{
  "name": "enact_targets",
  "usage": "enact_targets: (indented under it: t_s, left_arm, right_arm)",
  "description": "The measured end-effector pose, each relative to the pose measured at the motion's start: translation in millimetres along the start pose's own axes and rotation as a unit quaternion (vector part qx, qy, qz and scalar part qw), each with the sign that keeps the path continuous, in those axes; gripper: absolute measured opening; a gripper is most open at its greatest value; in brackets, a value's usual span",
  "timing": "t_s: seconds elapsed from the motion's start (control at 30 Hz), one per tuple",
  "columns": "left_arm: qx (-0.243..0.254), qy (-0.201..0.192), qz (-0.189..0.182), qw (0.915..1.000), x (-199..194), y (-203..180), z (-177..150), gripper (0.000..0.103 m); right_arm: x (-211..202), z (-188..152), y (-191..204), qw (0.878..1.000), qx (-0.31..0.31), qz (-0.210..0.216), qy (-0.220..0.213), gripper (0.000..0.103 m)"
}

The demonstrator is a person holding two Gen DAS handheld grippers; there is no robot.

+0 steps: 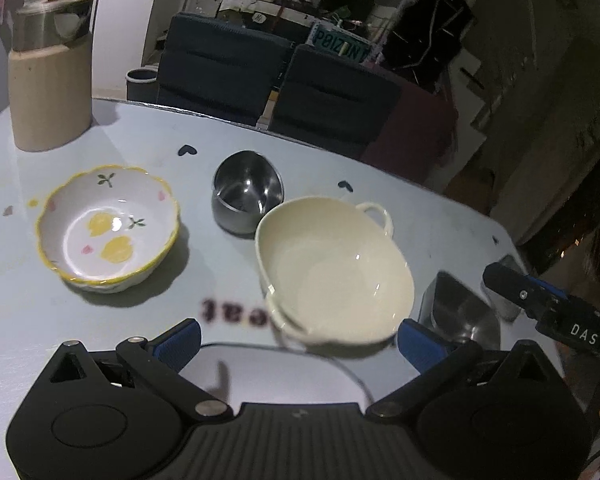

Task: Organize plates and bowls
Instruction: 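Move both tools to the handles of the cream two-handled bowl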

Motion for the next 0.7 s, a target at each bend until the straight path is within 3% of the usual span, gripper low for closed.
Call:
enact_targets:
  t_s: [0.27,0.4,0.5,0.57,0.7]
  left_arm:
    - [-0.060,0.020,-0.043,0.9971,24,-10,22,0.102]
    - [-0.075,0.024,-0.042,0.9960,32,-8,27,0.101]
    - [-0.080,0.032,-0.036,0.9956,38,-1,29,0.097]
    - [-0.086,0.037,-0.035,0.9950,42,4,29,0.096]
    - [-0.092,0.049,-0.038,0.9938,48,9,29,0.091]
  right_arm:
    - [35,32,-35,0.999,0.040,-0.001,-0.018,0.103]
    - [60,47,-59,0.996,0.084,0.013,-0.006,0.103]
    - [80,52,-70,0.995,0.096,0.016,0.008,0.090]
    - [93,55,-76,0.995,0.099,0.013,0.022,0.072]
    - [117,56,-82,0.993,0.103,0.040,0.051,0.054]
Point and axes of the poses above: each gripper's, at about its wrist camera, not at the fingertips, and x roughly the way its jaws point, y to its left, z to its top, the point moved 2 cm from there along x, roughly the way its jaws point, and after that the axes turned 13 degrees about z, right-handed, at the moved point
